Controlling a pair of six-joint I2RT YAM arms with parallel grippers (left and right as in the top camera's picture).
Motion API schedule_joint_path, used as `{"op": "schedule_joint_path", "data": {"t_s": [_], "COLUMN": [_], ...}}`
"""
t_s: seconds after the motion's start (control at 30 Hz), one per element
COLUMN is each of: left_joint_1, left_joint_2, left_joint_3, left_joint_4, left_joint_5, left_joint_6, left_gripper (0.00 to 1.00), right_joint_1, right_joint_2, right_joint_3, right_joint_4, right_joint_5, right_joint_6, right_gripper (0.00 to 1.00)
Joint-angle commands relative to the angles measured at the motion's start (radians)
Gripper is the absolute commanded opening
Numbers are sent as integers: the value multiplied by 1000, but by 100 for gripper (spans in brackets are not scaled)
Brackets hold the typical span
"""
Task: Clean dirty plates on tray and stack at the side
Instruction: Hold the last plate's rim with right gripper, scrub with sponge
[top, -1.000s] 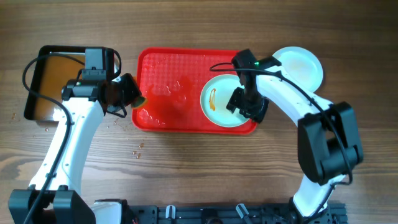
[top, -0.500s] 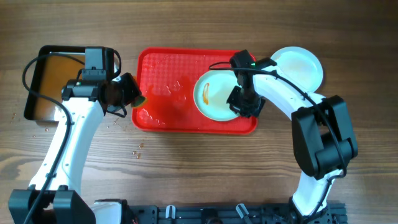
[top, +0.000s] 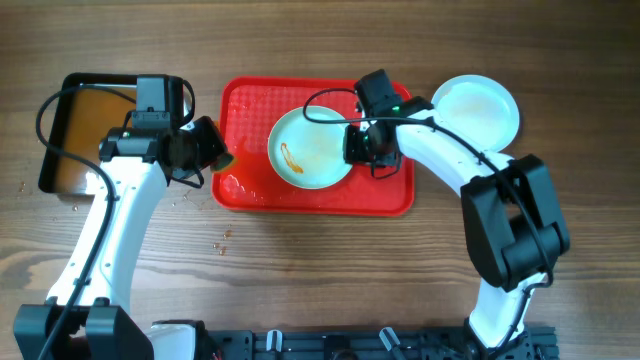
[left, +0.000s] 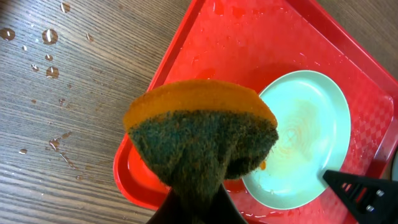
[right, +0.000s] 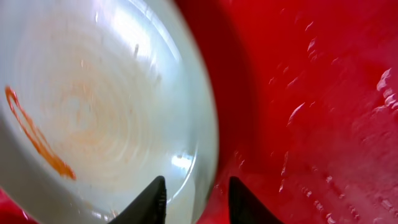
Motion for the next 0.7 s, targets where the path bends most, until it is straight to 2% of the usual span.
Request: {"op": "schedule_joint_path", "data": {"t_s": [0.0, 0.1, 0.13, 0.17, 0.23, 0.37, 0.5, 0.53, 0.57, 0.67], "left_joint_1": [-3, -3, -3, -3, -3, -3, -3, -3, -3, -3], "left_joint_2": [5, 5, 5, 5, 5, 5, 5, 5, 5, 5], "left_joint_3": [-5, -5, -5, -5, -5, -5, -5, -5, -5, -5], "left_joint_4": [3, 3, 3, 3, 3, 3, 0, -2, -2, -1], "left_joint_5": [-5, -6, -5, -5, -5, -5, -5, -5, -5, -6], "left_joint_6": [-6, -6, -6, -6, -6, -6, -6, -6, -6, -6], "left_gripper": [7, 7, 7, 7, 7, 7, 7, 8, 7, 8], "right_joint_1": [17, 15, 14, 13, 13, 1, -10, -10, -10, -10], "right_joint_2": [14, 14, 14, 14, 14, 56, 153, 172, 184, 185], "right_joint_3": [79, 211, 251, 286, 303, 303, 303, 303, 304, 304], "right_joint_4": [-55, -146, -163, -165, -125, -43, -26, -26, -29, -73], "right_joint_5": [14, 105, 163, 196, 212, 267, 142, 129, 130, 137], "right_joint_6": [-60, -134, -173, -261, -463, -442, -432, -432, -432, -399], "right_gripper": [41, 55, 55, 55, 64, 66, 58, 52, 41, 36]}}
